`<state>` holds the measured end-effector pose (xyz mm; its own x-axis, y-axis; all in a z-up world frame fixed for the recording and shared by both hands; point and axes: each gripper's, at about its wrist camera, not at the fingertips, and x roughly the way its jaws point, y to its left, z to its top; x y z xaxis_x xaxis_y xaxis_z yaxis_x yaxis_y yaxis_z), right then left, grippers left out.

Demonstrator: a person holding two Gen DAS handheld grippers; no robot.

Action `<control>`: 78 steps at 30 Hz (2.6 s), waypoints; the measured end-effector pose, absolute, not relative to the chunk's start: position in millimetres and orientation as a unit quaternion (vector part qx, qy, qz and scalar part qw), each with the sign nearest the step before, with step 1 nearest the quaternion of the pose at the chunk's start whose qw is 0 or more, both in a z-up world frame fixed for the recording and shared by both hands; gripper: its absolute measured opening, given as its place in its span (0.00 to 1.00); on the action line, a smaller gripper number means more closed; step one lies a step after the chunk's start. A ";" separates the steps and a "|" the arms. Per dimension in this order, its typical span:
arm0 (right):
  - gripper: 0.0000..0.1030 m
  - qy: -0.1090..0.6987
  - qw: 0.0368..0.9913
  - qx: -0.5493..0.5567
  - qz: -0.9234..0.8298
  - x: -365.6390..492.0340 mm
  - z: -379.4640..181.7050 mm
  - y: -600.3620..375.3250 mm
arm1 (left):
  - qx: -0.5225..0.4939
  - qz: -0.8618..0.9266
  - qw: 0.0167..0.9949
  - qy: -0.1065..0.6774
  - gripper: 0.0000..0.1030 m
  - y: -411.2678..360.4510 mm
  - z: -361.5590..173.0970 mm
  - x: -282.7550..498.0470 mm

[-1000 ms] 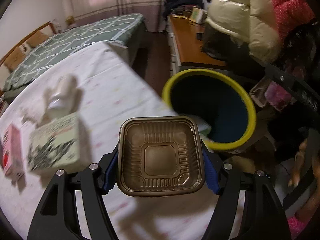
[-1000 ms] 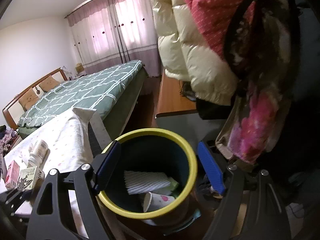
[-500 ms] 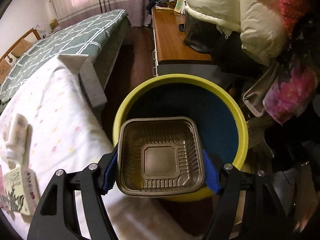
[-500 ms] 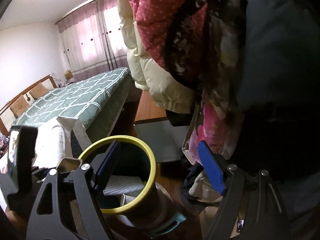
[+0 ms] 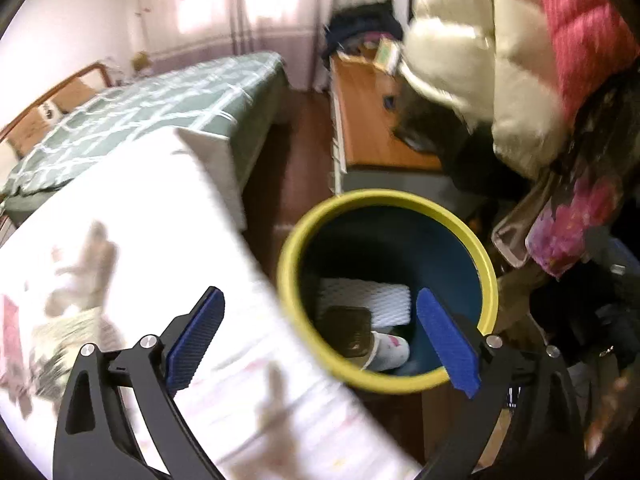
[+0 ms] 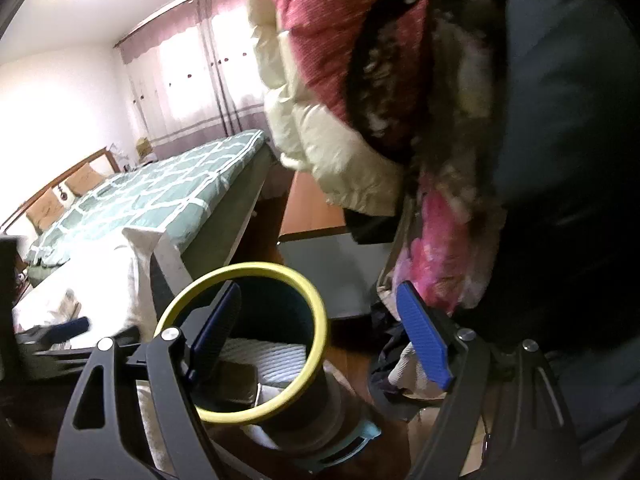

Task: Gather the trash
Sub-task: 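Reach the right tool to the white tissue and grasp it, then carry the tissue with the right tool over the bin and release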

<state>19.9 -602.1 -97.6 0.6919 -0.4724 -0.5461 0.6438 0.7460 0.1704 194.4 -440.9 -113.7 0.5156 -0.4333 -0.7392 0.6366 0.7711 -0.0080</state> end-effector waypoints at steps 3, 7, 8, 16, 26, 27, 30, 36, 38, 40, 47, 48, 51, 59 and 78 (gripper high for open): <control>0.74 0.252 0.904 0.174 -0.298 29.7 -102.0 -593.2 | 0.109 -0.288 0.882 0.357 0.94 -395.1 -98.0 189.2; 0.75 0.268 0.908 0.166 -0.277 46.6 -107.0 -577.6 | 0.081 -0.244 0.911 0.323 0.95 -329.1 -81.5 185.1; 0.75 0.271 0.909 0.163 -0.272 51.1 -106.7 -573.2 | 0.075 -0.235 0.916 0.317 0.95 -314.7 -78.7 184.8; 0.75 0.295 0.924 0.121 -0.211 103.1 -100.7 -511.7 | 0.024 -0.107 0.952 0.285 0.95 -170.5 -72.6 198.2; 0.72 0.326 0.941 0.058 -0.073 202.7 -84.7 -389.4 | 0.001 0.052 0.962 0.268 0.95 -29.7 -85.7 220.6; 0.70 0.328 0.942 0.051 -0.060 212.2 -82.8 -377.8 | -0.004 0.055 0.962 0.267 0.95 -23.9 -86.8 221.1; 0.68 0.348 0.937 0.041 -0.010 248.0 -80.3 -342.2 | -0.033 0.074 0.959 0.271 0.95 1.1 -91.5 225.1; 0.68 0.390 0.919 0.008 0.047 312.3 -84.0 -285.4 | -0.081 0.081 0.951 0.289 0.95 27.3 -99.0 231.4; 0.68 0.410 0.911 -0.009 0.048 331.6 -92.1 -272.9 | -0.087 0.080 0.950 0.290 0.95 28.4 -100.4 229.5; 0.68 0.438 0.897 -0.015 0.050 351.4 -103.1 -263.8 | -0.088 0.079 0.950 0.288 0.95 23.9 -100.9 228.5; 0.68 0.496 0.868 -0.014 0.031 386.7 -134.1 -258.5 | -0.081 0.070 0.949 0.297 0.95 19.2 -103.5 229.0; 0.67 0.499 0.866 -0.017 0.030 388.3 -136.2 -257.8 | -0.080 0.070 0.949 0.298 0.95 17.2 -102.2 227.3; 0.47 0.496 0.867 -0.047 0.014 389.1 -139.2 -252.6 | -0.077 0.070 0.950 0.296 0.95 14.7 -101.2 225.3; 0.15 0.476 0.879 -0.002 0.032 379.5 -124.9 -265.5 | -0.072 0.066 0.950 0.297 0.95 10.4 -101.8 224.5; 0.15 0.379 0.919 0.100 0.051 274.1 -50.0 -317.5 | -0.060 0.045 0.952 0.296 0.95 -1.5 -101.8 223.4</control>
